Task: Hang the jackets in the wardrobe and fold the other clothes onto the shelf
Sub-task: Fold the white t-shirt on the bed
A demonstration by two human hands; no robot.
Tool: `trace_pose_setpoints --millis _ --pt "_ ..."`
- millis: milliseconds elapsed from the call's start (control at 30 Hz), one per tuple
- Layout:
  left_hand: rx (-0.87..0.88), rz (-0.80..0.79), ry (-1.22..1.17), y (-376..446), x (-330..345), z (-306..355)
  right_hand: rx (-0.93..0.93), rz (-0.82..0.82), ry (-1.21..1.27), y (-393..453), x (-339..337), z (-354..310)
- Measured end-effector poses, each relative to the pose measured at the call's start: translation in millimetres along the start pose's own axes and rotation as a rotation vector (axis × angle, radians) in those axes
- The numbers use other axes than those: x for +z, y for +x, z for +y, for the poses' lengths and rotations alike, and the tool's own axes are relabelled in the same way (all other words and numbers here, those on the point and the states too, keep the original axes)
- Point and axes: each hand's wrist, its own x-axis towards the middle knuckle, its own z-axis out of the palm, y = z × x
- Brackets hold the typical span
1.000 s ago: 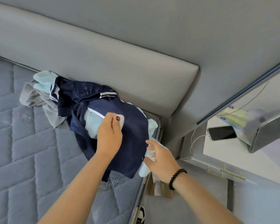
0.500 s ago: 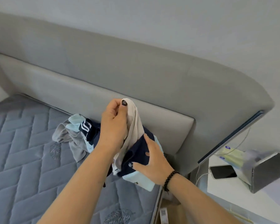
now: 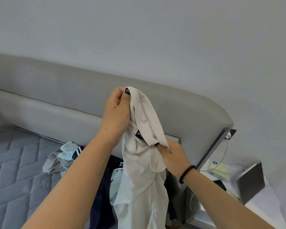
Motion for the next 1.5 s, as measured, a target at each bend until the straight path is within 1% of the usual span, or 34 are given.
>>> trace_pose_setpoints --millis 67,167,233,400,467,533,600,700,767,867,1000,1133,1233,1300,1333,1433,1500 --pt "-0.030 0.000 0.023 -3 4 -1 0.003 0.037 0.016 -5 -18 -2" --pt "-0.079 -0.041 0.066 -13 14 -4 -0.023 0.080 -0.038 -16 -47 -7" --pt "-0.103 -0.039 0.085 -19 19 -8 -0.030 0.099 -0.072 -22 -61 -11" --pt "-0.178 0.009 0.036 -47 38 -10 0.010 0.180 -0.052 -52 -98 -17" --pt "-0.184 0.042 0.020 -63 43 -10 0.009 0.190 -0.028 -65 -111 -22" --pt "-0.212 0.039 -0.007 -86 48 -10 0.002 0.190 -0.002 -79 -124 -30" --pt "-0.257 0.000 -0.056 -117 52 -13 -0.008 0.196 0.024 -95 -136 -39" --pt "-0.260 -0.046 -0.147 -175 59 -19 -0.021 0.229 0.059 -120 -151 -50" --pt "-0.288 -0.078 -0.165 -219 65 -25 -0.037 0.242 0.091 -139 -158 -59" --pt "-0.358 -0.144 -0.054 -287 79 -39 -0.056 0.255 0.148 -170 -166 -71" --pt "-0.514 -0.339 0.081 -368 106 -57 -0.051 0.241 0.158 -213 -173 -74" --pt "-0.469 -0.362 0.334 -400 119 -57 -0.031 0.246 0.135 -250 -180 -66" --pt "-0.402 -0.436 0.404 -409 116 -48 0.011 0.307 0.175 -274 -192 -55" --pt "-0.369 -0.479 0.390 -414 114 -37 0.057 0.336 0.202 -292 -202 -47" --pt "-0.365 -0.475 0.357 -415 114 -32 0.078 0.319 0.218 -302 -206 -41" --pt "-0.352 -0.447 0.182 -417 113 -7 0.182 0.181 0.325 -341 -209 -19" --pt "-0.335 -0.444 0.113 -418 111 12 0.223 0.132 0.354 -375 -202 -3"
